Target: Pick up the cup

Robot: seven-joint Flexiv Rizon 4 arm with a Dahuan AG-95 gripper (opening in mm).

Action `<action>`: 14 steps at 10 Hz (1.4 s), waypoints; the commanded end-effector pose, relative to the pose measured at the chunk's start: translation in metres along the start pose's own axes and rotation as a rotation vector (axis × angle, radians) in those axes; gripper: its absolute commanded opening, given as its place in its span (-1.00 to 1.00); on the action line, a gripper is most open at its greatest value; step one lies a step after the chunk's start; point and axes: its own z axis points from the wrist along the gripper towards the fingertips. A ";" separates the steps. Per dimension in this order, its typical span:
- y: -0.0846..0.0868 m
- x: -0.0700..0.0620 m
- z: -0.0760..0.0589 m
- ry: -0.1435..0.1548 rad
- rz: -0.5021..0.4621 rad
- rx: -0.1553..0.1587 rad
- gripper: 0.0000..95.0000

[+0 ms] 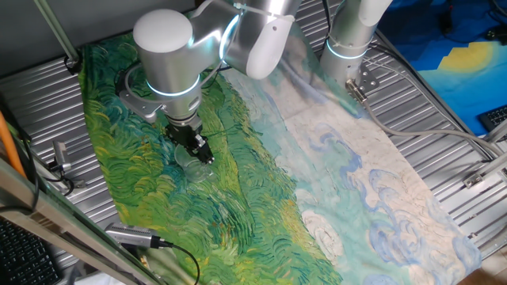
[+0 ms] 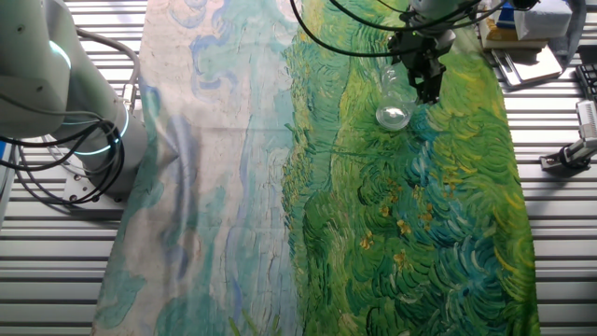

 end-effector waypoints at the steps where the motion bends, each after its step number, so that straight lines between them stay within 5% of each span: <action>1: 0.000 0.000 0.003 0.000 -0.002 -0.001 0.60; 7: 0.000 0.000 0.003 0.001 -0.001 0.000 0.60; 8: 0.000 0.000 0.003 0.002 0.001 0.001 1.00; 12: 0.000 0.000 0.004 0.009 0.000 0.008 1.00; 13: 0.000 0.000 0.004 0.009 0.000 0.008 0.60; 14: 0.000 0.000 0.004 0.009 0.001 0.009 0.60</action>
